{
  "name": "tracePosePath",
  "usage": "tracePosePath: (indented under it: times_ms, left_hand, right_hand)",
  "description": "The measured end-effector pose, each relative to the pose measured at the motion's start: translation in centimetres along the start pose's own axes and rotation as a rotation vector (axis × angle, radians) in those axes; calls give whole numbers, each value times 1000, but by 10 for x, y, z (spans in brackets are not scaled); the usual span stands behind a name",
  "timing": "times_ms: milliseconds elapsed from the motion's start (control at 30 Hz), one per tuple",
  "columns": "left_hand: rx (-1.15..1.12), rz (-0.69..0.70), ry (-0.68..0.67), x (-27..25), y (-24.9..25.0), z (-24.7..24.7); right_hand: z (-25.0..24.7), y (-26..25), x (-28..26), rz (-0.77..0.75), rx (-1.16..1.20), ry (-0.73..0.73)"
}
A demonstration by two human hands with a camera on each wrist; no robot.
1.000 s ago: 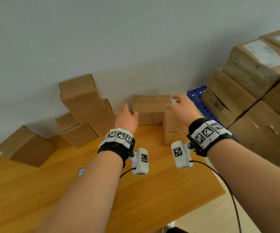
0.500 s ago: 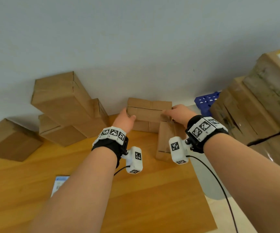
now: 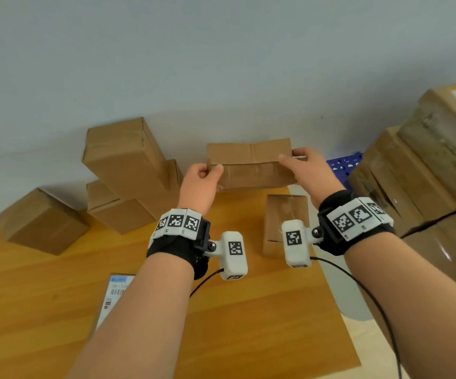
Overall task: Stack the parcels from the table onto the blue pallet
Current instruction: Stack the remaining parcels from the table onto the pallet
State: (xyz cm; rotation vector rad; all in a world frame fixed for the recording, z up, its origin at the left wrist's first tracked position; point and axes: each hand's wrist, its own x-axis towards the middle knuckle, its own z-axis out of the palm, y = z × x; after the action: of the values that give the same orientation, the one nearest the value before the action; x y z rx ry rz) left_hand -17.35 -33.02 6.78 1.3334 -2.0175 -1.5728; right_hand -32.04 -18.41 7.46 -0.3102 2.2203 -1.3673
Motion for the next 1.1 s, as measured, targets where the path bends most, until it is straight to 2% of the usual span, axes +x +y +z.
tracePosePath:
  times_ms: [233, 333, 500, 700, 833, 967, 1100]
  left_hand:
    - [-220, -36, 8, -66, -6, -37]
    - [-301, -64, 6, -98, -29, -59]
    - [-314, -94, 22, -146, -84, -86]
    - [-279, -161, -86, -185, -148, -96]
    - [-159, -153, -125, -200, -181, -95]
    - [-12, -134, -137, -208, -193, -88]
    - [103, -174, -102, -207, -197, -79]
  right_hand:
    - [8, -14, -94, -138, 163, 105]
    - [20, -11, -140, -175, 188, 112]
    - [47, 19, -198, -142, 240, 146]
    - [69, 82, -245, 27, 154, 131]
    - [76, 126, -262, 180, 52, 51]
    - [82, 159, -272, 298, 0, -65]
    - [80, 179, -273, 398, -35, -63]
